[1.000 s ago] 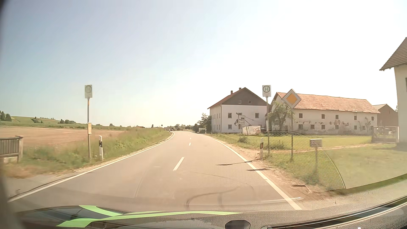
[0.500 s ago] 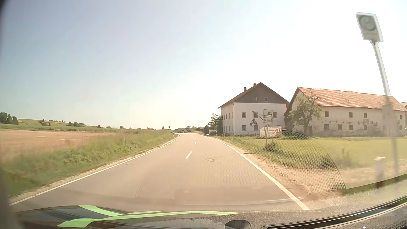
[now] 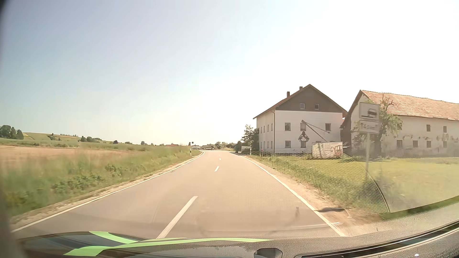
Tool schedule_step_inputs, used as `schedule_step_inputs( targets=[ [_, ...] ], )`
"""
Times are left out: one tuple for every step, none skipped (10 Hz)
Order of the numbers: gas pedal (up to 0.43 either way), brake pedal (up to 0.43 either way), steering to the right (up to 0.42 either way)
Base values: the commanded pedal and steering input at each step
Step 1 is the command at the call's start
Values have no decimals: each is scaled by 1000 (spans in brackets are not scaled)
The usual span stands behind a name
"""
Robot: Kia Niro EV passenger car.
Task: Follow the waypoints while adhering to traffic rules and regulations
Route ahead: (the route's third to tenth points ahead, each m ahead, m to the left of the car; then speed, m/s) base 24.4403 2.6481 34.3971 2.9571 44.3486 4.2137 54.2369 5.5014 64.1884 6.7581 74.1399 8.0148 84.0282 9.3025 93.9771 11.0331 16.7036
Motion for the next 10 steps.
schedule_step_inputs(
  targets=[
    [240,0,-15],
    [240,0,-15],
    [240,0,-16],
    [240,0,-16],
    [248,0,-16],
    [248,0,-16],
    [248,0,-16],
    [260,0,-16],
    [260,0,-16],
    [260,0,-16]
  ],
)
